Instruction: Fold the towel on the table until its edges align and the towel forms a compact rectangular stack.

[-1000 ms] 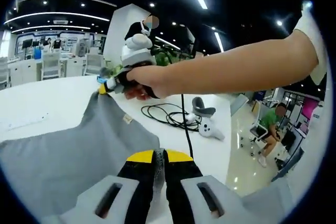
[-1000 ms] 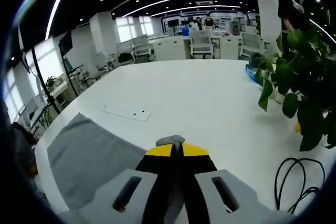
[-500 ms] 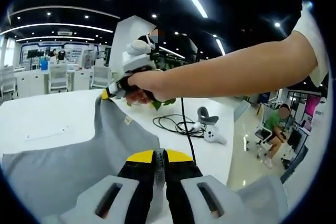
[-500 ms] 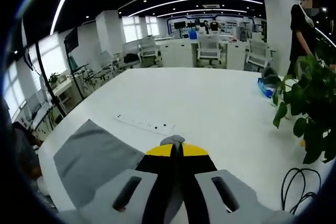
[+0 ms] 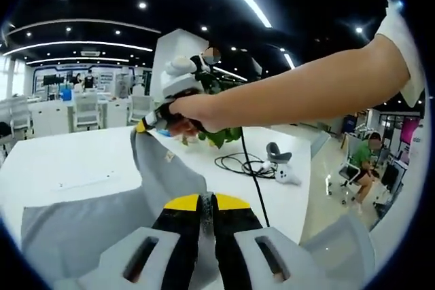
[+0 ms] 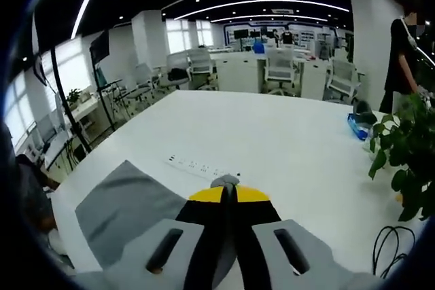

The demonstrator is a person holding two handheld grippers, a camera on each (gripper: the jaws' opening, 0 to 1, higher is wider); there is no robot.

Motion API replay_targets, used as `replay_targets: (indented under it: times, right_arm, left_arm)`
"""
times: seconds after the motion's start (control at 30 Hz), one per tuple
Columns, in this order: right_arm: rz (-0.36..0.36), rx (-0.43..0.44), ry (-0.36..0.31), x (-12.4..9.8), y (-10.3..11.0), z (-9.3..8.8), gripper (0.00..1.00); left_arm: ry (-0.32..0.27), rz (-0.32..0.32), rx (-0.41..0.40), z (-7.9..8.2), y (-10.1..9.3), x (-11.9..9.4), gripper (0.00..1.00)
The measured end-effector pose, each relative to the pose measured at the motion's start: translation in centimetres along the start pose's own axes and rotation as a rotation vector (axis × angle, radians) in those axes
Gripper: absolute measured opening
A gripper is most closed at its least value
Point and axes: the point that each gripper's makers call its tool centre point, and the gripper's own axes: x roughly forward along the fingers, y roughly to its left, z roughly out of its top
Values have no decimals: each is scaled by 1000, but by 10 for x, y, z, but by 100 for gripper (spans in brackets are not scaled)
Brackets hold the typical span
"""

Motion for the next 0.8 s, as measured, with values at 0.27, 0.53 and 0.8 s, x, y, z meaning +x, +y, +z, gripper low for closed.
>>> replay_targets:
  times: [0.27,0.53,0.8]
  right_arm:
    - [25,-31,-12,12,39,16,1]
    - [56,-61,-10,31,82,28,1]
    - [83,-116,-3,49,125,34,1]
  left_arm:
    - [-33,36,0,8,26,-30,6]
    - [-43,72,-5,2,53,-61,6]
    - [-45,116,-19,-8,81,-93,6]
